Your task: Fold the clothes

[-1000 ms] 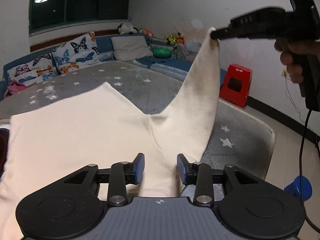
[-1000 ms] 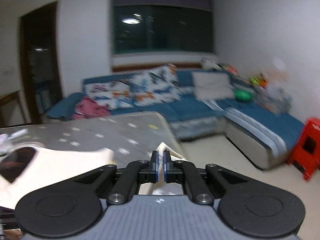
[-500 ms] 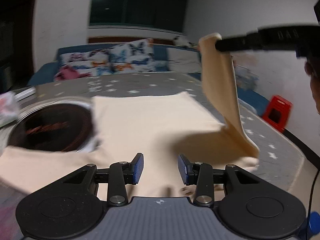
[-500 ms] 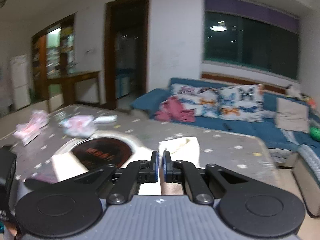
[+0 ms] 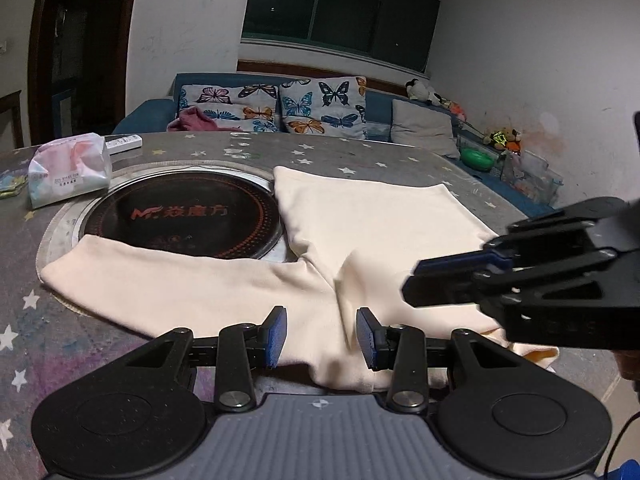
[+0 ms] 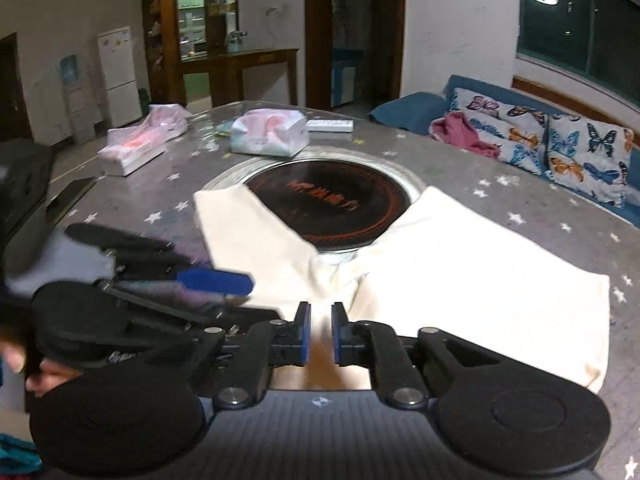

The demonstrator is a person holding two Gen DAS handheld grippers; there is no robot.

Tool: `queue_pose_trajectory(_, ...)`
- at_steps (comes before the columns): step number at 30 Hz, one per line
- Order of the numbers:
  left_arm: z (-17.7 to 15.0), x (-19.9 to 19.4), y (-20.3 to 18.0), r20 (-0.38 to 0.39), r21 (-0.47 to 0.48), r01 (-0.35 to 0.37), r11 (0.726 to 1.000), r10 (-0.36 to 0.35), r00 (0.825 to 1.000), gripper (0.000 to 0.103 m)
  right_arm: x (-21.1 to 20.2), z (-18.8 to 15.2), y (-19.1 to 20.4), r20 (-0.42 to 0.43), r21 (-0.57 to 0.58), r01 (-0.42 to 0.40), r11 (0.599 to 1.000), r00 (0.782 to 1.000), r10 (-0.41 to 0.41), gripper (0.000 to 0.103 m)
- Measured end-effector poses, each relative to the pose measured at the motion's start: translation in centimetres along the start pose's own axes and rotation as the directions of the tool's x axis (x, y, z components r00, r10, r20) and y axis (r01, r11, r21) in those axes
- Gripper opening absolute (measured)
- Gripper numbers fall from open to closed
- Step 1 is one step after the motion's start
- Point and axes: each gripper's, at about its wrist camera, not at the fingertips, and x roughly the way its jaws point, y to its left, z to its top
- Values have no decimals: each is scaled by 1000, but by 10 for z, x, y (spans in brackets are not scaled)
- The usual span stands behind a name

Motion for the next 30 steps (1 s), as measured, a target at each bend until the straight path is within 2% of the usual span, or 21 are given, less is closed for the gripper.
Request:
queue_pose_trajectory(3, 3, -2, -3, 14, 10, -2, 1000, 2, 1000, 41, -19, -7, -9, 8, 14, 21, 1000, 1000, -21, 11)
queue_pose_trajectory(7, 7, 1, -9, 20, 16, 24, 1000, -25, 1000, 41, -36, -32, -39, -29, 72, 117, 990, 993, -115, 11)
queue_pose_trajectory(11, 9, 10, -25, -1, 50, 67, 997, -67, 998, 40, -49, -63, -73, -80, 171, 220, 960, 975, -209, 11)
queue_pose_trajectory(16, 14, 27, -42, -29, 79, 106, 991, -104, 994, 39, -56, -91, -94, -120, 228, 257, 939, 965, -235, 10)
queue_pose_trajectory(21, 19, 43, -48, -52, 78, 124, 989, -120, 991, 40, -66, -80, -98, -98, 199, 256, 946, 966, -241, 10)
queue_pose_trajectory(26, 24, 61, -49, -81, 65, 100, 993, -95, 992, 40, -40, -58, -111, -76, 202, 265, 943, 964, -255, 10)
queue_pose_trajectory(30, 23, 69, -47, -104, 53, 81, 995, -75, 992, 39, -21, -57, -123, -102, 204, 286, 936, 957, -270, 10)
